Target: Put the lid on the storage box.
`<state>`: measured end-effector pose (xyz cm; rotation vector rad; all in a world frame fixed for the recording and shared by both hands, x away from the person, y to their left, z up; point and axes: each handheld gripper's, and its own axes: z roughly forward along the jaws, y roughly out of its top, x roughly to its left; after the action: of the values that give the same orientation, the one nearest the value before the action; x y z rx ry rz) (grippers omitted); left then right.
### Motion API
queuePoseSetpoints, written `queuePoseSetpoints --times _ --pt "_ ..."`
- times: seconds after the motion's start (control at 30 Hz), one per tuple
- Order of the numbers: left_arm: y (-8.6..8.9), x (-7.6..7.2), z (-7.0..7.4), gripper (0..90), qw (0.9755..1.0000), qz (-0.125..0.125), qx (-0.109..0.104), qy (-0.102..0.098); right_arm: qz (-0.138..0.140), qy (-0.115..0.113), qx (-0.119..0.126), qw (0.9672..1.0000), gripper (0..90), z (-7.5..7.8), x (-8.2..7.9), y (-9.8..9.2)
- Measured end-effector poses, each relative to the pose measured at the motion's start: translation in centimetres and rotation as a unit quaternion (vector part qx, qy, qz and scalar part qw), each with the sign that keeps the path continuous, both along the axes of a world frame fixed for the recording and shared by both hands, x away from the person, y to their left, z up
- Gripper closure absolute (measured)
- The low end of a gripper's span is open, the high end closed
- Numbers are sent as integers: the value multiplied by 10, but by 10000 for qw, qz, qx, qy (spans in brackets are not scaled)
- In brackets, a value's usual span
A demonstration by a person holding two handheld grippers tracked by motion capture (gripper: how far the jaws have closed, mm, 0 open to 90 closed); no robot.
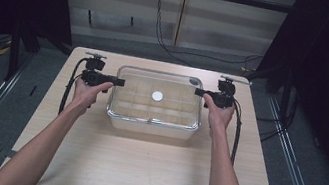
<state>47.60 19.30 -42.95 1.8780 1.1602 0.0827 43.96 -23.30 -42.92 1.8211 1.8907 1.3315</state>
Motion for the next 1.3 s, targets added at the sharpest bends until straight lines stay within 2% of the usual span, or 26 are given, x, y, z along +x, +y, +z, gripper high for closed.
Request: queuePoseSetpoints --times 0.07,0.17,0.27,0.3,0.4,0.53,0.77,0.93,1.07,1.17,1.23,1.3 --pt "-4 -1 -1 488 9999 -17 167 -26 -34 87 -97 9999 605 -4 3 3" --pt "-3 0 -3 489 9999 -32 139 20 -38 98 -113 9999 600 -5 3 3" --pt "-2 1 -5 489 9998 -57 204 56 -52 134 -167 9998 594 -6 3 4" --pt "-2 1 -7 489 9999 -33 138 86 -52 134 -167 9998 594 -6 3 4" --pt "0 1 -9 489 9998 -116 99 123 -20 172 -223 9996 578 -9 4 6" --pt "2 1 -12 488 9998 -100 31 191 -16 192 -274 9994 568 -11 4 8" --pt "2 1 -15 484 9996 -105 13 248 -51 245 -216 9995 544 -18 4 9" --pt "1 1 -15 475 9997 -92 38 213 -129 295 -241 9992 539 -17 4 12" --pt "1 0 -15 452 9996 -181 125 174 -150 272 -188 9993 534 -19 3 11" --pt "1 -1 -15 431 9997 -157 153 135 -167 241 -261 9992 516 -19 2 12" --pt "2 -1 -15 425 9998 -105 159 105 -124 139 -427 9989 517 -18 2 13" --pt "4 -2 -15 468 9998 -130 150 70 -123 137 -457 9988 518 -18 2 13"
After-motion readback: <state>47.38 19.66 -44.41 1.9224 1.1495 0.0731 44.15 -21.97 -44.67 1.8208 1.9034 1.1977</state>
